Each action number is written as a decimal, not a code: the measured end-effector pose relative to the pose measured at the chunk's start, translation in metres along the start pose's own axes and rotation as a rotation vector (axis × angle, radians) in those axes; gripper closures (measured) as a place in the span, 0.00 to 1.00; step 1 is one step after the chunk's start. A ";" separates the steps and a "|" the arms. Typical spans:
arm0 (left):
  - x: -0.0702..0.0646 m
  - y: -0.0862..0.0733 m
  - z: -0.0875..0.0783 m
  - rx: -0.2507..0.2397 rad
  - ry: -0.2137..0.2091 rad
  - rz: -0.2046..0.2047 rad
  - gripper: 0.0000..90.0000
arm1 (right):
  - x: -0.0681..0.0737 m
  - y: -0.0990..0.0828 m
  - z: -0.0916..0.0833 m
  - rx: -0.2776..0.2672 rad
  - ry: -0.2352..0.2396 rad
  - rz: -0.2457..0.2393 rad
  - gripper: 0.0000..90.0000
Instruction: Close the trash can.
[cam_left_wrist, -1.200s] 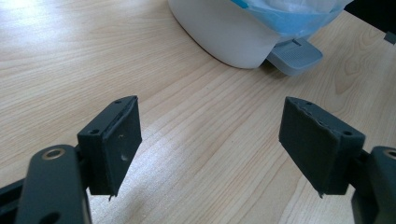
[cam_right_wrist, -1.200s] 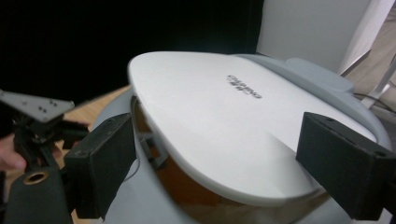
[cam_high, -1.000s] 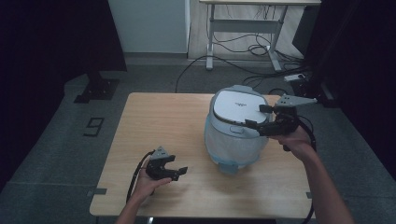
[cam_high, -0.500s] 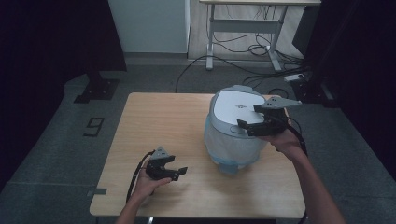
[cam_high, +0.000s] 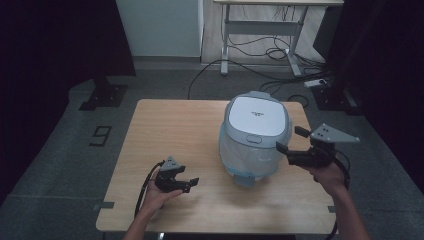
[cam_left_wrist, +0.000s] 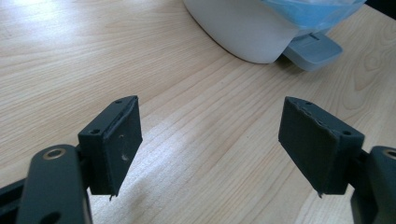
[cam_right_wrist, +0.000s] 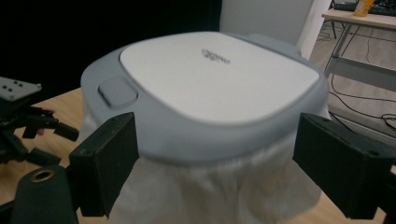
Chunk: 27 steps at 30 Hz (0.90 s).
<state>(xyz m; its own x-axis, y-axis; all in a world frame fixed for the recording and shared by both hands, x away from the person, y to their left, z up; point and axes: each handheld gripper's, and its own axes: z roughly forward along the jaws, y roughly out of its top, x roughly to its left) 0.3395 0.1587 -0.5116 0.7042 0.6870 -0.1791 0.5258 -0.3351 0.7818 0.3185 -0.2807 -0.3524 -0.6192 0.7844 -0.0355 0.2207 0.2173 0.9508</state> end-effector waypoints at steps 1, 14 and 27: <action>0.000 0.000 0.000 0.000 0.002 0.000 0.24 | 0.000 -0.005 -0.004 -0.005 -0.003 0.002 0.15; 0.004 -0.003 0.000 0.012 0.035 0.005 0.24 | -0.004 -0.097 -0.014 0.039 -0.019 0.080 0.15; 0.005 -0.004 0.001 0.014 0.048 0.002 0.24 | -0.009 -0.140 0.000 0.095 -0.019 0.133 0.15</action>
<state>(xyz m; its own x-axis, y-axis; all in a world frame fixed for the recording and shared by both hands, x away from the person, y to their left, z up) 0.3411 0.1629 -0.5159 0.6817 0.7164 -0.1486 0.5315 -0.3454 0.7734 0.2936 -0.3184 -0.4848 -0.5657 0.8205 0.0822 0.3704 0.1638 0.9143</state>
